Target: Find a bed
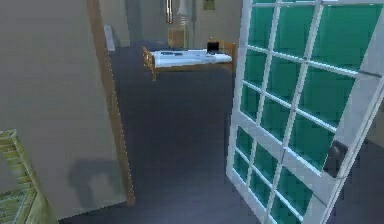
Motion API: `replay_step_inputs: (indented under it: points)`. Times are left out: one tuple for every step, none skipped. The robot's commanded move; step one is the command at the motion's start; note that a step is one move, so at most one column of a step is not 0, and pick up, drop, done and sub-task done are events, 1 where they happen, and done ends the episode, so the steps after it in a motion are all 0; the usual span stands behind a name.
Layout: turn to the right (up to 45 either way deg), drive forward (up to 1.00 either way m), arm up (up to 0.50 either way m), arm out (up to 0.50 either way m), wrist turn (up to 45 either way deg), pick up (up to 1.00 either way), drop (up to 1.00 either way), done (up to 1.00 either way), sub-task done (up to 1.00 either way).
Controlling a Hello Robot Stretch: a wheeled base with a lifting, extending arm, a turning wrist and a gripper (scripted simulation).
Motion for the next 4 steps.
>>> replay_step_inputs:
  points:
    - [0.0, 1.00, 0.00, 0.00, 0.0, 0.00, 0.00, 0.00, 0.00]
    - [18.0, 0.00, 0.00, 0.00, 0.0, 0.00, 0.00, 0.00, 0.00]
    - [0.0, 0.15, 0.00, 0.00, 0.0, 0.00, 0.00, 0.00, 0.00]
    - [-39.0, 0.00, 0.00, 0.00, 0.0, 0.00, 0.00, 0.00, 0.00]
